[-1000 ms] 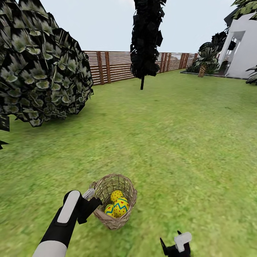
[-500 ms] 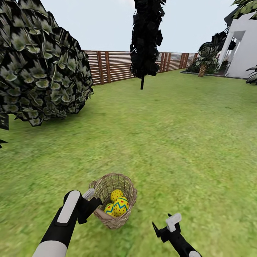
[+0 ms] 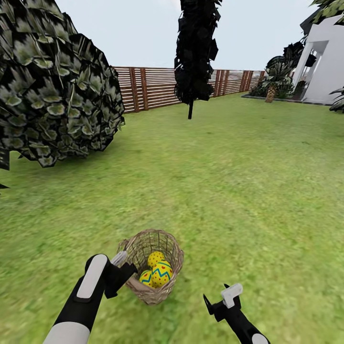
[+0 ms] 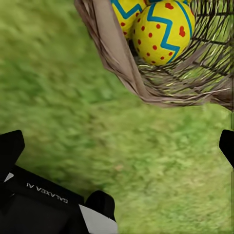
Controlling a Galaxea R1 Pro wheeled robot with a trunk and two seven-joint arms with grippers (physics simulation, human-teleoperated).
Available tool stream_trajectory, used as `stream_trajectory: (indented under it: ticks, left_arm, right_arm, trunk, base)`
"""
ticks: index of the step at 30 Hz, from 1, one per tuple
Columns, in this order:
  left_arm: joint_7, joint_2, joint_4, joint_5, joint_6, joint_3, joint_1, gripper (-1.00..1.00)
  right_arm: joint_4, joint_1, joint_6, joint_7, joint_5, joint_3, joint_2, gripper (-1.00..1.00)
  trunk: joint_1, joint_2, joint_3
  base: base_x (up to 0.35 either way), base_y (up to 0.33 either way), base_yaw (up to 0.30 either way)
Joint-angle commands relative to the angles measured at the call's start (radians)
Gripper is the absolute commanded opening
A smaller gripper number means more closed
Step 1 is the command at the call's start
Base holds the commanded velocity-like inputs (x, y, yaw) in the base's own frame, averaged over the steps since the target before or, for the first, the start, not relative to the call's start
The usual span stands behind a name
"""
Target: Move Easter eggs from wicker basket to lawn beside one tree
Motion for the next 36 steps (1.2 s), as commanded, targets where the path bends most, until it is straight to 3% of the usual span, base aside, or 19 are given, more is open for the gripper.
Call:
stream_trajectory:
  ticks: [1, 6, 7, 10, 14, 21, 36]
  left_arm:
    - [-0.001, 0.0, -0.006, 0.0, 0.0, 0.0, 0.0, 1.0]
    - [-0.013, 0.0, -0.029, 0.0, -0.001, -0.001, 0.0, 1.0]
    - [-0.024, 0.0, -0.03, -0.001, 0.0, -0.01, 0.001, 1.0]
    - [-0.029, 0.001, -0.025, -0.003, -0.004, -0.083, 0.0, 1.0]
    - [-0.025, 0.001, -0.02, 0.0, -0.006, -0.113, 0.001, 1.0]
    - [-0.023, 0.005, -0.012, -0.001, -0.005, -0.113, 0.0, 1.0]
    - [-0.023, 0.002, -0.014, -0.001, -0.006, -0.103, 0.0, 1.0]
  right_arm:
    - [0.0, 0.0, -0.001, -0.001, 0.0, 0.0, 0.0, 1.0]
    - [0.001, 0.0, 0.0, -0.002, -0.001, -0.002, 0.0, 1.0]
    - [0.001, 0.0, 0.0, -0.002, -0.001, -0.002, 0.0, 1.0]
    - [0.001, 0.0, 0.0, -0.002, -0.003, -0.002, 0.0, 1.0]
    - [0.001, 0.0, 0.003, -0.002, -0.004, -0.002, 0.0, 1.0]
    - [0.001, 0.0, 0.005, -0.062, -0.005, -0.002, 0.001, 1.0]
    - [0.002, 0.0, 0.001, -0.065, -0.008, -0.005, 0.001, 1.0]
  trunk:
    - [0.004, -0.007, -0.003]
    - [0.012, -0.021, -0.01]
    - [0.012, -0.021, -0.01]
    - [0.012, -0.021, -0.01]
    - [0.012, -0.021, -0.01]
    - [0.012, -0.021, -0.012]
    - [0.019, -0.035, -0.043]
  base:
    - [0.0, 0.0, 0.0]
    - [0.0, 0.0, 0.0]
    - [0.012, 0.0, 0.0]
    - [0.216, 0.0, 0.0]
    - [0.139, 0.0, 0.0]
    - [0.009, 0.0, 0.0]
    - [0.0, 0.0, 0.0]
